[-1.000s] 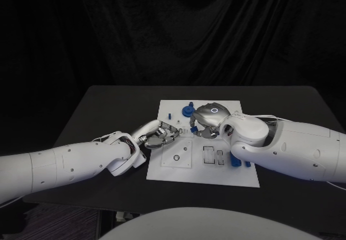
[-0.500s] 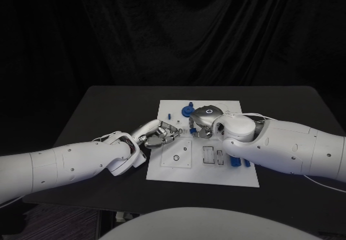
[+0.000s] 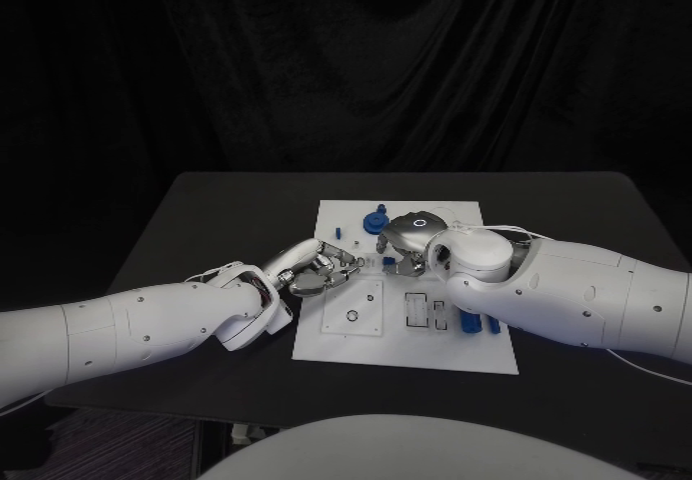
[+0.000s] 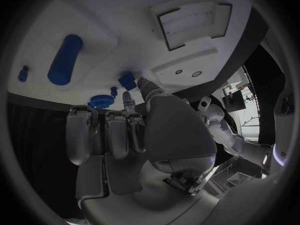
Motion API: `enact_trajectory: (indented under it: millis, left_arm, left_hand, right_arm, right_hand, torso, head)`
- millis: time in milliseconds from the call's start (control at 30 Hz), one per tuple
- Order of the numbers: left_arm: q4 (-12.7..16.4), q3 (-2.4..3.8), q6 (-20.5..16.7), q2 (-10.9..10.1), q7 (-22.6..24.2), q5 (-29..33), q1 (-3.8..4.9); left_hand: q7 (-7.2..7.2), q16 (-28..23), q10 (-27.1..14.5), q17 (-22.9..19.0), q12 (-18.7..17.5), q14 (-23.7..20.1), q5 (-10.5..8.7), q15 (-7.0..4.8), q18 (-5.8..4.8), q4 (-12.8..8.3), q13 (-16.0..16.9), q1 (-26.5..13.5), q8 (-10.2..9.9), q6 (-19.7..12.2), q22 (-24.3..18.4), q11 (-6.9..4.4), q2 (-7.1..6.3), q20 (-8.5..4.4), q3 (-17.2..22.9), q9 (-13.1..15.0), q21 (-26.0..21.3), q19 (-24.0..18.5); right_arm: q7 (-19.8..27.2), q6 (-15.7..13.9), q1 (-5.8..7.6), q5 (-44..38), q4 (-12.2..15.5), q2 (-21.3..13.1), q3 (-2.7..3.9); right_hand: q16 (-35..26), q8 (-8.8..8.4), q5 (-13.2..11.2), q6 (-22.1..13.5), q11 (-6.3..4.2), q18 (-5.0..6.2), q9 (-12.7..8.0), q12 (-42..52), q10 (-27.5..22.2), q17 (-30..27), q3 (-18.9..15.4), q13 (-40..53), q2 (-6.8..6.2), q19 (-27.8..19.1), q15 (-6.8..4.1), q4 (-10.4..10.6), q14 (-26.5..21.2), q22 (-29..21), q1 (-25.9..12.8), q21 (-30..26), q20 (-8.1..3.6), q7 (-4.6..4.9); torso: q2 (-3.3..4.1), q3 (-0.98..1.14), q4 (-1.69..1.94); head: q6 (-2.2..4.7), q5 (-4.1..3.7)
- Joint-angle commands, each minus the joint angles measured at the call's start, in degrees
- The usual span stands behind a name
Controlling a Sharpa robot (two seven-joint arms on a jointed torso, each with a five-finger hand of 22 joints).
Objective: Assemble the parts on the task board
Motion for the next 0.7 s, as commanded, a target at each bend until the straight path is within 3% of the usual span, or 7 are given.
enact_trajectory:
  millis: [33, 433, 700]
  left_arm:
    - [-0.04, 0.05, 0.67, 0.19, 0.98, 0.55, -0.06]
    - [-0.36, 0.05, 1.07, 0.33, 0.85, 0.55, -0.07]
    - [-0.33, 0.05, 1.19, 0.12, 0.80, 0.55, -0.07]
  left_hand:
    - [-0.03, 0.15, 5.96, 15.08, 0.15, 5.94, 0.37, 0.25, -0.06, 0.07, 15.04, 0.69, 0.31, 0.50, 1.78, 0.10, -0.10, 0.20, 0.13, -0.09, -0.07, -0.03]
    - [-0.05, 0.15, 5.96, 15.08, 0.15, 5.94, 0.45, 0.23, -0.08, 0.05, 15.04, 0.77, 0.33, 0.59, 1.82, 0.08, -0.08, 0.19, 0.14, -0.20, -0.04, -0.01]
    - [-0.06, 0.15, 5.96, 15.08, 0.15, 5.94, 0.48, 0.23, -0.08, 0.03, 15.04, 0.82, 0.34, 0.65, 1.84, 0.08, -0.08, 0.18, 0.14, -0.26, -0.02, 0.01]
  right_arm:
    - [1.27, -1.16, -0.17, 0.10, 0.20, -0.15, 0.04]
    - [1.74, -3.91, -0.17, 1.13, 2.08, -2.04, 0.05]
    - [0.03, -3.54, -0.17, 1.26, 3.45, -4.21, 0.04]
  right_hand:
    - [-0.20, -0.25, -1.01, -0.47, -0.12, -0.34, -0.09, 0.16, 5.95, 10.69, -0.46, 15.06, -0.36, 2.69, 0.01, 0.15, 5.02, 12.60, -0.12, -0.34, 0.06, 0.00]
    - [-0.30, -0.45, -1.93, -0.90, -0.18, -0.28, -0.21, 0.16, 5.95, 10.51, -0.70, 15.06, -0.34, 2.58, -0.02, 0.27, 4.98, 12.51, -0.13, -0.60, 0.02, -0.06]
    - [-0.37, 0.88, 0.70, 1.45, 0.57, -0.25, 0.30, 0.16, 5.95, 10.35, -0.68, 15.06, -0.33, 2.49, 0.47, -0.38, 4.94, 12.44, 1.23, -0.83, 0.29, 0.48]
  torso:
    - [0.02, 0.00, -0.08]
    - [-0.06, 0.01, -0.10]
    - [-0.04, -0.03, -0.15]
  head:
    - [-0.01, 0.01]
    - [-0.01, 0.07]
    - [-0.01, -0.02]
